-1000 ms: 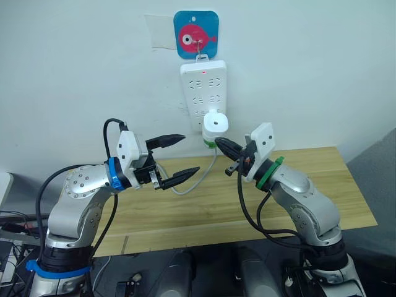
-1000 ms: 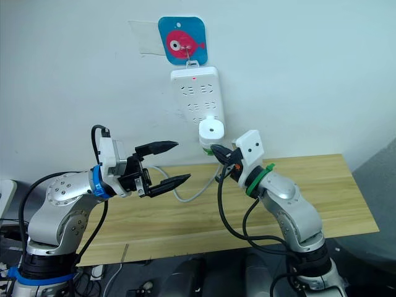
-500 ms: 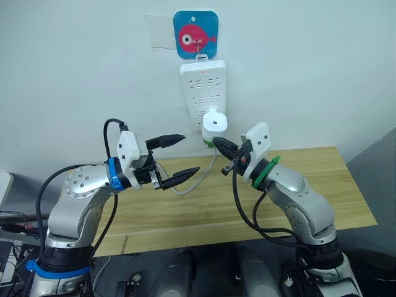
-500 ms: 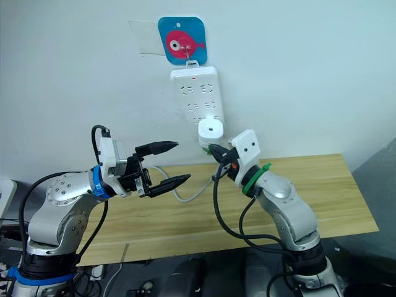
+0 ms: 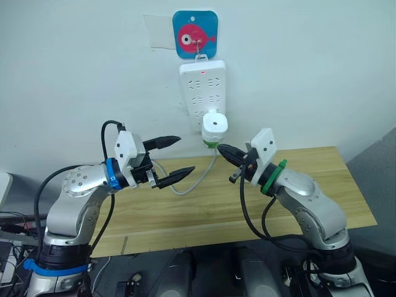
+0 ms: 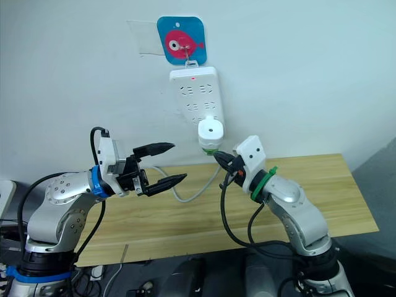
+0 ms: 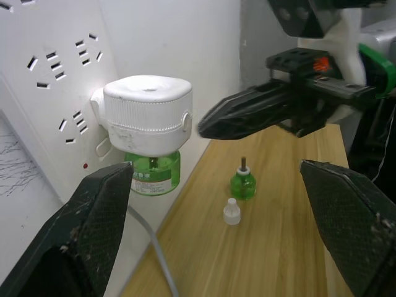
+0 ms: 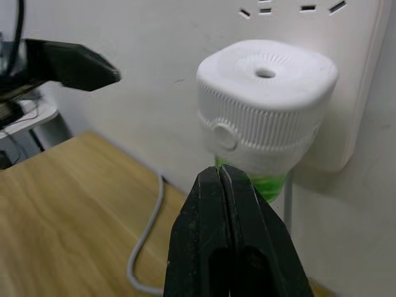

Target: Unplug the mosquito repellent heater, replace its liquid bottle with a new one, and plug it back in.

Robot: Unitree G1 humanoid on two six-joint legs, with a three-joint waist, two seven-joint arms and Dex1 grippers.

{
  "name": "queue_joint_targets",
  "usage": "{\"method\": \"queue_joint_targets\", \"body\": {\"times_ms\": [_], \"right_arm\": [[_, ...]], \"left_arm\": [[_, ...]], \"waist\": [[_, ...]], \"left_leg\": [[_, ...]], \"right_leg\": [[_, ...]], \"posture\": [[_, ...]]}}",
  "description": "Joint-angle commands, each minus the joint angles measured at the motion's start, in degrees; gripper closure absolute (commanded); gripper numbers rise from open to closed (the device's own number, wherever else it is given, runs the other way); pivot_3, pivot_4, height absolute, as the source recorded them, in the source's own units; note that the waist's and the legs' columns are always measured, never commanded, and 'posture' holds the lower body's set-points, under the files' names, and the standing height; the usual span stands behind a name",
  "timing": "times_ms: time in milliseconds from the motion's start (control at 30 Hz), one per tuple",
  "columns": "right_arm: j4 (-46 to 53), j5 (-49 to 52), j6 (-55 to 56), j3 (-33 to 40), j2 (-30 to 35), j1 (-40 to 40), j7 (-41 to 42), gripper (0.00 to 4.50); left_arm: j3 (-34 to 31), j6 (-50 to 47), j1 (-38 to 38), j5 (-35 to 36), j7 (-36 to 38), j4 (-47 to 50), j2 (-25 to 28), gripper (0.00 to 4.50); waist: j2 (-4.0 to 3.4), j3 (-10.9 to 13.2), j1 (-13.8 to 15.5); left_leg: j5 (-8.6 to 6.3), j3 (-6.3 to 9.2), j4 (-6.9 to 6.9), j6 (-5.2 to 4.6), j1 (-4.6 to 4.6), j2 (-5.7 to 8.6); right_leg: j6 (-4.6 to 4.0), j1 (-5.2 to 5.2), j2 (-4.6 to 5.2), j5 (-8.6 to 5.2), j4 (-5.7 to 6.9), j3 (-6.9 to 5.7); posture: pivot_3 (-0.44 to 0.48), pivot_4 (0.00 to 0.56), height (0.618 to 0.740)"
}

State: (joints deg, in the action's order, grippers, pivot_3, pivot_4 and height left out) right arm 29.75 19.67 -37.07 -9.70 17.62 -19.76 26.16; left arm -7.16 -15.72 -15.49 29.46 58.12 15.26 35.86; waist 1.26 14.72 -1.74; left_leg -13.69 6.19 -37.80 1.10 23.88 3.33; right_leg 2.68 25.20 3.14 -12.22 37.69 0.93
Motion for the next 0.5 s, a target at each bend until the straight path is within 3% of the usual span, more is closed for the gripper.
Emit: {"method": "queue_joint_targets", "body": {"times_ms": [33, 133, 233, 500], "right_arm": [[5.1, 3.6, -0.3, 3.2, 2.9, 1.1, 3.2, 4.50], [6.2, 5.6, -0.5, 5.4, 5.9, 1.8, 5.2, 4.50], [6.7, 7.2, -0.4, 8.2, 8.9, 2.0, 7.1, 3.95], [7.6, 10.4, 2.9, 15.1, 16.4, 7.1, 12.7, 1.08]], "left_arm": [[-2.6, -0.4, -0.5, 1.8, -0.6, 0.7, 1.1, 0.01], [-3.0, -1.9, -0.3, 1.2, -2.7, 1.2, 1.7, 0.01], [-3.4, -5.0, 0.7, 1.3, -4.5, 2.3, 3.0, 0.00], [-4.2, -6.2, 4.0, -1.7, -7.5, 4.4, 6.9, 0.00]], "waist": [[0.00, 0.0, 0.0], [0.01, 0.0, 0.0], [0.02, 0.0, 0.0], [0.02, 0.0, 0.3]], "left_leg": [[0.00, 0.00, 0.00, 0.00, 0.00, -0.01], [0.00, 0.01, -0.01, 0.00, 0.00, 0.00], [0.00, 0.01, -0.01, 0.00, 0.00, 0.00], [-0.01, 0.03, 0.01, -0.02, 0.01, -0.02]], "right_leg": [[0.00, 0.00, 0.00, 0.00, 0.00, -0.01], [0.00, -0.03, 0.00, 0.00, -0.02, -0.03], [0.00, -0.03, 0.00, 0.00, -0.02, -0.03], [0.00, -0.07, 0.03, -0.01, -0.06, -0.05]], "posture": [[0.003, 0.241, 0.740], [0.003, 0.241, 0.740], [0.005, 0.241, 0.740], [0.014, 0.234, 0.740]]}}
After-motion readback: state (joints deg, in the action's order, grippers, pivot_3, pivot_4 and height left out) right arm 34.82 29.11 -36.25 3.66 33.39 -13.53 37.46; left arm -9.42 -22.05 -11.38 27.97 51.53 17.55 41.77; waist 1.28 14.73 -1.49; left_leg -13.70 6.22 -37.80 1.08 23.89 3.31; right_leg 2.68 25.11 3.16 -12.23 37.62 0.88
